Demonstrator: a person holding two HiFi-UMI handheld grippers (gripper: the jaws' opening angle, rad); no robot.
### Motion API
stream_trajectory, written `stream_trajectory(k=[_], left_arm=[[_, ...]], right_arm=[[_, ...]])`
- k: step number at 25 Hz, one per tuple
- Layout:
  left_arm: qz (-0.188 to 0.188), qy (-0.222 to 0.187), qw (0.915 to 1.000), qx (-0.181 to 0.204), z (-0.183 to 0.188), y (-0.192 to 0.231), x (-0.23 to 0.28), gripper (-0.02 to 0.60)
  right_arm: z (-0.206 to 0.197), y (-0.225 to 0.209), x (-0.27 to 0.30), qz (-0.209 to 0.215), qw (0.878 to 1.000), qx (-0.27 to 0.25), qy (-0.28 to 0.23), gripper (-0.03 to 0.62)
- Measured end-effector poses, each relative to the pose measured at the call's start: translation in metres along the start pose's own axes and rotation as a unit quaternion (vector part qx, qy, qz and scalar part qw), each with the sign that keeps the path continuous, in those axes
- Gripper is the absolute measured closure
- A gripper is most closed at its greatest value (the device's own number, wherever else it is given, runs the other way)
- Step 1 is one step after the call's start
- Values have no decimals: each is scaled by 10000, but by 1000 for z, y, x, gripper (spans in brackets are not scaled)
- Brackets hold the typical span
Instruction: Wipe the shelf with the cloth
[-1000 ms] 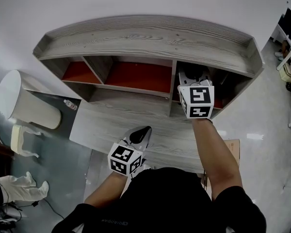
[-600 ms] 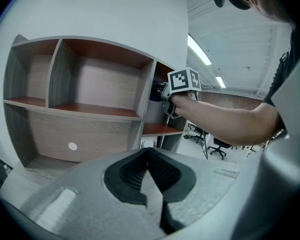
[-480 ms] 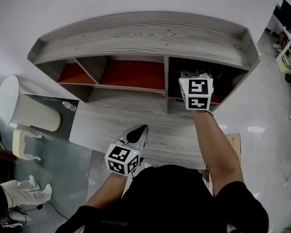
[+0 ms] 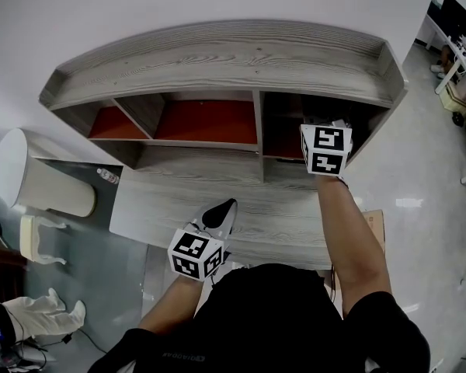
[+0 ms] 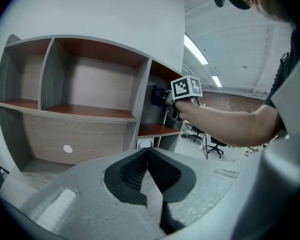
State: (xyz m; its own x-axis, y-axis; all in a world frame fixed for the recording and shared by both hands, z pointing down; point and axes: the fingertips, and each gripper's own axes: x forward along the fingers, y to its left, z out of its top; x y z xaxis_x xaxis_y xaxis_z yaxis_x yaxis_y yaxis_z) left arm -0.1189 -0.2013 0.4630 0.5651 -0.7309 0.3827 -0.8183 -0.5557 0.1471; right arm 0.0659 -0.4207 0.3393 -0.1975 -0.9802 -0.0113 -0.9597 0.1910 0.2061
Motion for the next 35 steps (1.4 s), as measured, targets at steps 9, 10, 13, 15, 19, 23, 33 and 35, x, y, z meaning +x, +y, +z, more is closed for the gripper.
stream_trajectory(k=[9, 10, 13, 15, 19, 23, 33, 35], left_arm=[[-147, 9, 9999, 79, 3, -7, 5, 574], [-161, 7, 9998, 83, 3, -8, 5, 574], [-190, -2, 9998, 94, 4, -9, 5, 574], [-193, 0, 9998, 91, 4, -8, 5, 574], [-188, 2, 9998, 85, 3, -7, 4, 574], [-199, -1, 9998, 70, 2, -7, 4, 574], [-150, -15, 9999, 19, 0, -3, 2, 574], [-141, -5, 9999, 10, -1, -2, 1, 574]], right_arm=[[-8, -27, -8, -329, 9993, 100, 125, 493], [-9, -30, -9, -365, 9992, 113, 142, 493], [-13, -38, -11, -484, 9985, 187, 198, 494], [-16, -43, -12, -556, 9979, 249, 231, 494], [-19, -52, -14, -665, 9968, 345, 264, 493], [-23, -60, -15, -759, 9957, 454, 282, 494], [-25, -61, -18, -800, 9948, 583, 255, 494], [-24, -58, -20, -735, 9949, 656, 196, 494]])
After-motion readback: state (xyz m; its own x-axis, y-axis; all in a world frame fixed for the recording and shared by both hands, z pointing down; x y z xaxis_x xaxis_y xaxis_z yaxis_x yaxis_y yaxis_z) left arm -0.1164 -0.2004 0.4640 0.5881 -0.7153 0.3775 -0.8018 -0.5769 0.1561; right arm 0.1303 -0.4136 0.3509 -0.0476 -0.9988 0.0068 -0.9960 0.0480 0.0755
